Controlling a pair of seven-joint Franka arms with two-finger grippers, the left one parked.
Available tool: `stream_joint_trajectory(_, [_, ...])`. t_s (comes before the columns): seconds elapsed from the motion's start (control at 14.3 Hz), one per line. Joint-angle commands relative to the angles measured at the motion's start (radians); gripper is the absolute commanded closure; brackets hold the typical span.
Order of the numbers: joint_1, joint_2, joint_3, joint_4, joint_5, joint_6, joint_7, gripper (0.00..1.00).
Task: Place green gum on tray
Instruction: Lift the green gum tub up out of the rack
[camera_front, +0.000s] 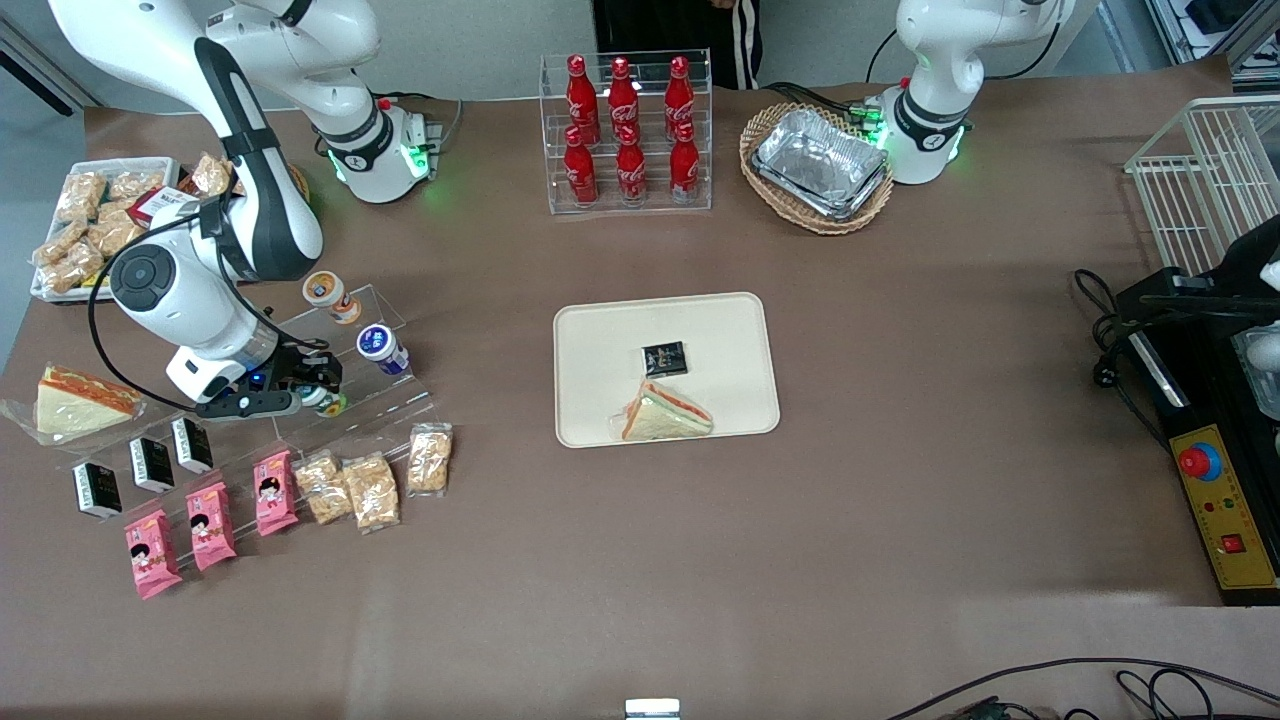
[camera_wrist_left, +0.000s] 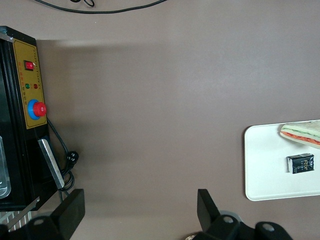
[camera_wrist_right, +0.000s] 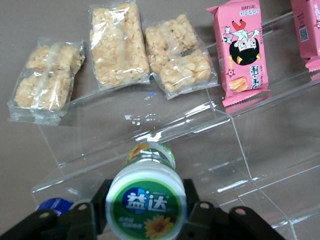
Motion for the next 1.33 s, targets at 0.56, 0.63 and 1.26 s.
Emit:
stream_joint_trajectory(0.56, [0.002,-0.148,0.019,0.140,0.005,-0.295,-0.007,1.00])
stream_joint_trajectory(0.63, [0.003,-0.149,0.028,0.234,0.004,-0.433,-0.002,1.00])
stream_joint_trajectory(1.26, [0.006,-0.172,0.379,0.552,0.060,-0.802,0.430,1.00])
